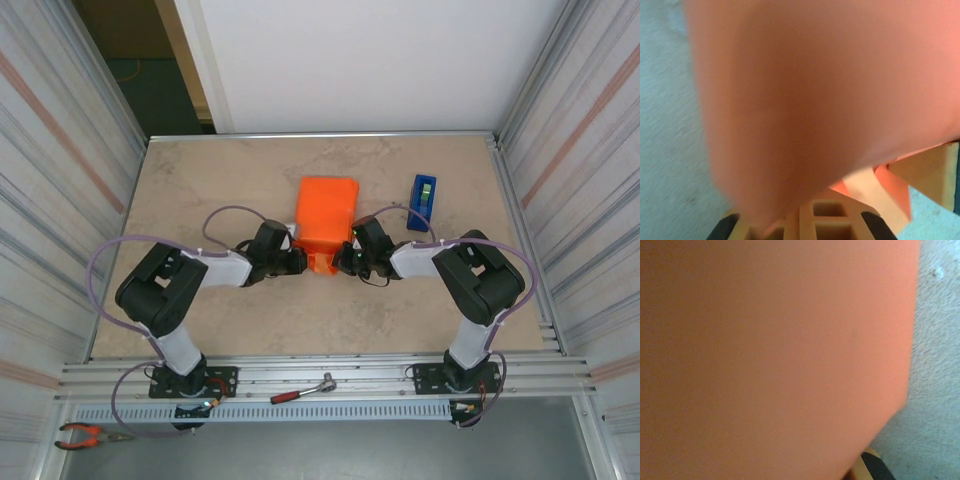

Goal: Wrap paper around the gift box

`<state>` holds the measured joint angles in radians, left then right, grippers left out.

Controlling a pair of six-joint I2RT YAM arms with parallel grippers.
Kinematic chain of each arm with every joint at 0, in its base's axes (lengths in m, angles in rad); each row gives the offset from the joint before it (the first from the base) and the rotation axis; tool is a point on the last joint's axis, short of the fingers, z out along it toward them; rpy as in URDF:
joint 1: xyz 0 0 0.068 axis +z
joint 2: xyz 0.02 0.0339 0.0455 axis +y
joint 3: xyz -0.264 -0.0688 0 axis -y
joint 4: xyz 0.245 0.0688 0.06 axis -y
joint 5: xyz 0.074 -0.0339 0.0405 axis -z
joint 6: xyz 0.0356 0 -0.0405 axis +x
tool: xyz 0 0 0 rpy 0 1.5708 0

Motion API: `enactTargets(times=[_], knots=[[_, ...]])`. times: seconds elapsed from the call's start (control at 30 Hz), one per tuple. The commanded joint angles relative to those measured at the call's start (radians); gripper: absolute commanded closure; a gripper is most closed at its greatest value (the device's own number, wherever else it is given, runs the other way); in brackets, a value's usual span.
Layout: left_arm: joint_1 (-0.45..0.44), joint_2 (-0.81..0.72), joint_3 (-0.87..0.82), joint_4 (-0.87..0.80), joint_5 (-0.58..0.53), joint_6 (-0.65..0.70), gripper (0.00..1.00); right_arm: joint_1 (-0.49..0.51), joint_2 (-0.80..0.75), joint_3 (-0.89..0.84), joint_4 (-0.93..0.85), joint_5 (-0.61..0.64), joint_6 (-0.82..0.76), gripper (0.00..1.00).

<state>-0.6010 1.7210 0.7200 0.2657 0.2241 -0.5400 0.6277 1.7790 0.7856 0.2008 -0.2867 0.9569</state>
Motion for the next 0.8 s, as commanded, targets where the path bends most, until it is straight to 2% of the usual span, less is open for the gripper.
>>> enactTargets(times=[0.0, 0.33, 0.5, 0.77], knots=[[-0.021, 0.002, 0.011, 0.007, -0.023, -0.009, 1.00, -0.003, 0.045, -0.022, -0.115, 0.029, -0.032, 1.00], [-0.024, -0.127, -0.032, -0.054, -0.056, 0.017, 1.00, -0.004, 0.032, -0.019, -0.123, 0.026, -0.033, 1.00], [-0.040, -0.090, -0.021, 0.007, -0.023, 0.021, 1.00, -0.003, 0.033, -0.019, -0.123, 0.026, -0.032, 1.00], [-0.108, 0.016, -0.009, 0.027, -0.037, 0.024, 1.00, -0.005, -0.008, 0.002, -0.152, 0.007, -0.044, 1.00]])
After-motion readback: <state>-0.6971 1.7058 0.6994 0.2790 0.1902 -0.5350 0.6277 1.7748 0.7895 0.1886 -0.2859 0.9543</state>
